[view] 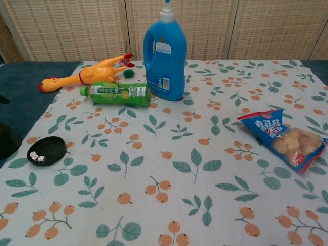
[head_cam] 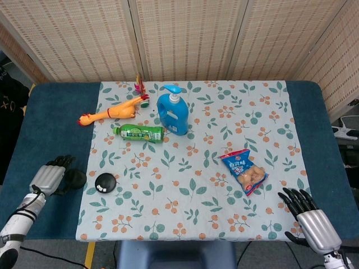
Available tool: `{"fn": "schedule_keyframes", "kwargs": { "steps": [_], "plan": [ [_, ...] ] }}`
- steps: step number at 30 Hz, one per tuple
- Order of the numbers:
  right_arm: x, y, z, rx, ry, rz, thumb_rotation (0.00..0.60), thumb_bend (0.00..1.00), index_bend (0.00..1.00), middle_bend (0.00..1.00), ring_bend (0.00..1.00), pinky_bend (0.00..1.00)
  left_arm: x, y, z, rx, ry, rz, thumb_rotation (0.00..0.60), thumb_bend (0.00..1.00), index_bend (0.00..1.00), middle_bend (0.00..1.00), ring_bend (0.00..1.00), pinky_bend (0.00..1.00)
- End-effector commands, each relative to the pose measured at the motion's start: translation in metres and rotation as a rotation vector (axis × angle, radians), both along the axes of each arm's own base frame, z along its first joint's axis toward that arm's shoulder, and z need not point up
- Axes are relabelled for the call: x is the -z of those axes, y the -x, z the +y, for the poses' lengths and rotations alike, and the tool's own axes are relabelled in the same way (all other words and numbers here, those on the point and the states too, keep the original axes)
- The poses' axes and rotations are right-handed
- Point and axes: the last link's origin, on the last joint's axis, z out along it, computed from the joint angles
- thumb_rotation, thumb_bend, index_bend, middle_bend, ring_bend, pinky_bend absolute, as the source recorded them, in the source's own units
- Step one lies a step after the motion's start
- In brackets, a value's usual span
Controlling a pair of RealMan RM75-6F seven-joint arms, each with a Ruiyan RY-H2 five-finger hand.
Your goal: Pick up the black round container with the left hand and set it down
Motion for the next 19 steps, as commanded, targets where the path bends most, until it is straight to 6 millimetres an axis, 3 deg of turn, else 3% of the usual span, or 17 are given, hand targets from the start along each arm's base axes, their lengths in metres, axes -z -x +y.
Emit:
{"fn": "schedule_keyframes", "kwargs": {
  "steps": [1, 4, 7, 12, 19],
  "plan": [
    [-0.002, 0.0, -0.001, 0.0, 0.019, -0.005, 0.6, 0.07, 0.0, 0.0, 0.0, 0.0, -0.027, -0.018, -0.046, 0.091, -0.128, -0.255, 0.6, 0.38, 0.0, 0.0, 0.0, 0.17],
    [-0.003, 0.001, -0.001, 0.008, 0.033, 0.001, 0.6, 0.07, 0.0, 0.0, 0.0, 0.0, -0.038, -0.003, -0.092, 0.156, -0.227, -0.296, 0.6, 0.41, 0.0, 0.0, 0.0, 0.14],
    [-0.002, 0.003, -0.003, 0.013, 0.047, 0.019, 0.6, 0.07, 0.0, 0.0, 0.0, 0.0, -0.035, 0.012, -0.117, 0.155, -0.285, -0.272, 0.6, 0.41, 0.0, 0.0, 0.0, 0.1],
    [0.001, -0.001, -0.001, -0.002, 0.051, 0.022, 0.6, 0.07, 0.0, 0.0, 0.0, 0.0, -0.043, 0.027, -0.115, 0.126, -0.369, -0.207, 0.6, 0.41, 0.0, 0.0, 0.0, 0.06],
    [-0.003, -0.002, -0.001, -0.012, 0.121, 0.011, 0.6, 0.07, 0.0, 0.0, 0.0, 0.0, -0.043, 0.018, -0.122, 0.178, -0.362, -0.214, 0.6, 0.41, 0.0, 0.0, 0.0, 0.07]
  ]
}}
